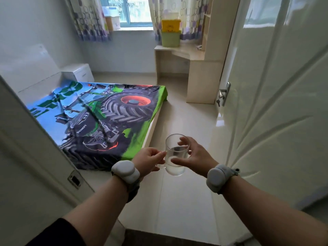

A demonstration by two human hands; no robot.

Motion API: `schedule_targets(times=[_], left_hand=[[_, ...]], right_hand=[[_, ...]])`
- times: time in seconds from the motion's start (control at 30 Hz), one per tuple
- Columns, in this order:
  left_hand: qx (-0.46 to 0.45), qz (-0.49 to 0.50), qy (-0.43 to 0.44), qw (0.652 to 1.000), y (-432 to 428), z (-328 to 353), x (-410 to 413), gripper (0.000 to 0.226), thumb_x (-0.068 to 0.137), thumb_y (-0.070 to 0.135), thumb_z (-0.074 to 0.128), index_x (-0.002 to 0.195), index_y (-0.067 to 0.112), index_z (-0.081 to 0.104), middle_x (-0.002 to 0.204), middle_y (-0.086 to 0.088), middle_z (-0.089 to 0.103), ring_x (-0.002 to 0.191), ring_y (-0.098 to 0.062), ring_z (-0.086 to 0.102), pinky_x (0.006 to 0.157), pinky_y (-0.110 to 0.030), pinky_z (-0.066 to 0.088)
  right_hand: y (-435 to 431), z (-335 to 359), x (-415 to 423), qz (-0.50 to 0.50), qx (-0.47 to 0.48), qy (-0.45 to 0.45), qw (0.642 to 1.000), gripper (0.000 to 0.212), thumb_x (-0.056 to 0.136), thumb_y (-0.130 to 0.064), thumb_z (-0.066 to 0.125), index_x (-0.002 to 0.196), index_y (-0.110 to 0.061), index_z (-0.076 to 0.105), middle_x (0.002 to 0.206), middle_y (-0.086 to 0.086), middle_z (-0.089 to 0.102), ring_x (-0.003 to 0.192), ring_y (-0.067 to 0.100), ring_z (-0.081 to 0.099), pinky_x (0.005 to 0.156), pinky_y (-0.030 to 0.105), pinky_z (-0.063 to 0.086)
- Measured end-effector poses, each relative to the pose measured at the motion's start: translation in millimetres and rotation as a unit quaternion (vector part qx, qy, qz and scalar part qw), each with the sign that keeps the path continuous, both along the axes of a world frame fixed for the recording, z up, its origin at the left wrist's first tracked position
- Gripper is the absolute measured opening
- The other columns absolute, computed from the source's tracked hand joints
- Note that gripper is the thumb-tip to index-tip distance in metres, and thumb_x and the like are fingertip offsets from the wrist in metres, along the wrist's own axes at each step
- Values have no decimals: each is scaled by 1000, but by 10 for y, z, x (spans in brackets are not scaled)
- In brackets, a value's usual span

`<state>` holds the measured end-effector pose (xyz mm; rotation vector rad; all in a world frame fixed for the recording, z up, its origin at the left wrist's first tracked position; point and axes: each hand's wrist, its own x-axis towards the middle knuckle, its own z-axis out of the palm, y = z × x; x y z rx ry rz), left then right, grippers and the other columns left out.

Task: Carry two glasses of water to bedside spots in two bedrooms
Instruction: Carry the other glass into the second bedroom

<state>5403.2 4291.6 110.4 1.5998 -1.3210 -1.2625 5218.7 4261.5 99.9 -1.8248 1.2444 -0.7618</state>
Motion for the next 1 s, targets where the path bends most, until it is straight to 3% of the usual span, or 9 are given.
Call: schedule_targets(times=[0.13,0.23,0.3,0.67,0.8,1.0], left_hand=[[0,4,-15,1000,-573,-29,68,27,88,28,57,87,2,65,91,-20,69,79,-26,64,65,-34,55],[3,0,-12,1000,-1053,-74,171,28,88,27,57,88,0,64,89,-18,68,86,-32,66,78,-44,57],[7,-11,-12,1000,-1398,-89,254,28,88,29,57,89,2,64,88,-15,69,90,-33,67,82,-47,56],[8,-61,-20,998,-3328,-74,631,27,88,26,57,93,1,65,92,-17,69,88,-25,66,79,-39,56],[14,-70,-6,997,-3893,-89,606,27,89,23,56,95,-2,63,90,-16,66,74,-15,63,74,-35,55],[16,-66,-2,998,-4865,-176,429,28,89,24,56,94,-3,63,88,-15,66,79,-20,62,82,-43,54]], right_hand=[[-617,-23,64,13,9,7,1000,77,68,-37,80,132,-22,39,123,-5,52,111,13,51,93,25,42],[-1085,-43,157,15,16,13,1000,79,69,-38,79,134,-21,37,126,-3,52,112,15,51,97,29,43],[-1422,-61,231,17,22,22,999,78,69,-38,79,134,-22,37,124,-4,52,110,16,52,93,25,42],[-3142,-87,612,-63,40,15,997,77,64,-37,82,127,-25,41,117,-9,53,105,11,55,76,10,42],[-3667,-102,608,-81,39,12,996,74,65,-32,83,126,-23,42,117,-8,53,100,7,54,71,2,41],[-4627,-221,445,-95,32,-4,995,70,64,-34,83,121,-27,44,115,-9,55,101,8,55,77,10,41]])
